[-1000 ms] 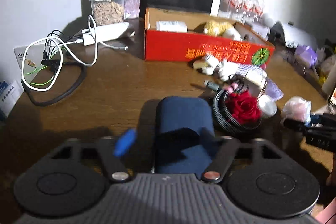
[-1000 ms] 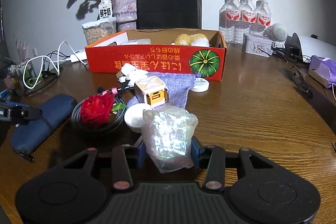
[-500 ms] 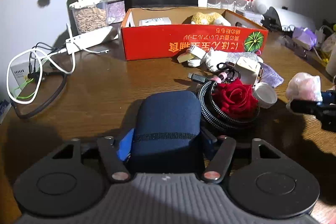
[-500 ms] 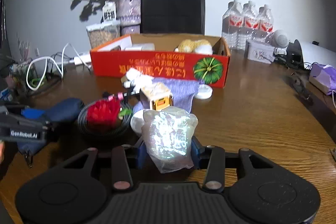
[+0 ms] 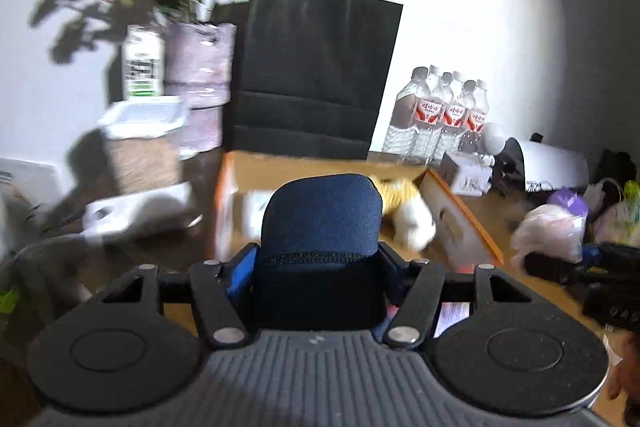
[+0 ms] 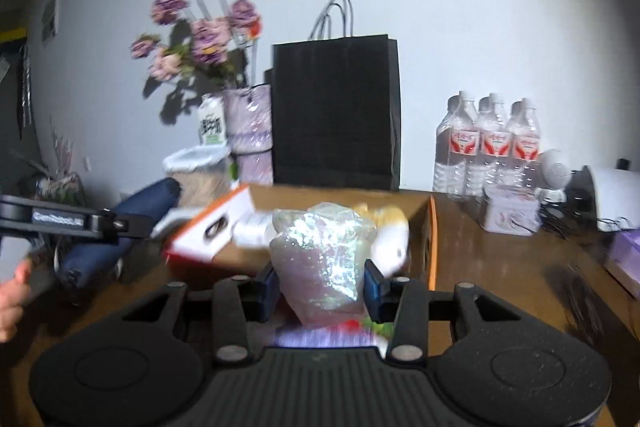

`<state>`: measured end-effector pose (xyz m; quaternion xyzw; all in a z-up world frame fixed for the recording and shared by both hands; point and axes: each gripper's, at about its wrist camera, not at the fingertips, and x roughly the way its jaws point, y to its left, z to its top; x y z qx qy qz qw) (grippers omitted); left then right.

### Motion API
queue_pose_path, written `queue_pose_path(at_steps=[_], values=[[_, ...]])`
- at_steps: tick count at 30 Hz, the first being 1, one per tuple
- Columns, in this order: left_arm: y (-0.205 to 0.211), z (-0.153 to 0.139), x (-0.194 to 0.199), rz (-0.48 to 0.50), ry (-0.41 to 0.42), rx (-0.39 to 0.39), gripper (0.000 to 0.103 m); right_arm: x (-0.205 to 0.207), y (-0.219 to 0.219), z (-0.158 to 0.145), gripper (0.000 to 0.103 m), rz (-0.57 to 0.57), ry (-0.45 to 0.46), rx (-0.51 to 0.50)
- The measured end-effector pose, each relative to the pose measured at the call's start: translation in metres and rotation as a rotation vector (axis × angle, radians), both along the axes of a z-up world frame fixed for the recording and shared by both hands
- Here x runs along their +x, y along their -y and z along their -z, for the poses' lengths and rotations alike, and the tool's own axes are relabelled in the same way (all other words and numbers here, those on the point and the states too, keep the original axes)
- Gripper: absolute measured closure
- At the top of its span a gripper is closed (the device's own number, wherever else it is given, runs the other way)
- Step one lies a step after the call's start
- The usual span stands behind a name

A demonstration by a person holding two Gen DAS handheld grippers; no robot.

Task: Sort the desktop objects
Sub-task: 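Lift the navy pouch and iridescent bag and carry them toward the cardboard box, then lower the pouch and bag into the cardboard box and open both tools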

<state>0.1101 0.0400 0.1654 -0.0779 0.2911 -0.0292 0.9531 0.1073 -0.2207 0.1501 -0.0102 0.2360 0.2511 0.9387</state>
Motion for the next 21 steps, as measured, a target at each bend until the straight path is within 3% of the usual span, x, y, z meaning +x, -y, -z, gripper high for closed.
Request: queue_pose_path(at_steps=[3,5,8,10,13,16,17,21], values=[[0.016,0.008,0.071,0.000,-0.103,0.047,0.040,0.071,-0.021,-0.003,0.062,-0.010,-0.120,0.013],[0.024,0.028,0.109,0.006,-0.215,0.092,0.040,0.120,-0.039,0.007,0.062,-0.001,-0.227,0.012],[0.029,0.052,0.137,-0.001,-0.296,0.200,0.040,0.179,-0.066,0.036,0.062,0.041,-0.381,-0.053],[0.028,0.062,0.147,0.000,-0.317,0.249,0.038,0.196,-0.083,0.053,0.062,0.059,-0.412,-0.142],[0.029,0.071,0.160,-0.025,-0.333,0.304,0.036,0.211,-0.103,0.069,0.060,0.028,-0.436,-0.195],[0.020,0.088,0.170,-0.056,-0.414,0.236,0.030,0.224,-0.114,0.080,0.055,0.038,-0.462,-0.218],[0.016,0.089,0.169,-0.079,-0.402,0.210,0.023,0.225,-0.114,0.082,0.053,0.036,-0.463,-0.216],[0.009,0.073,0.153,-0.088,-0.336,0.149,0.020,0.212,-0.108,0.075,0.041,0.025,-0.415,-0.173]])
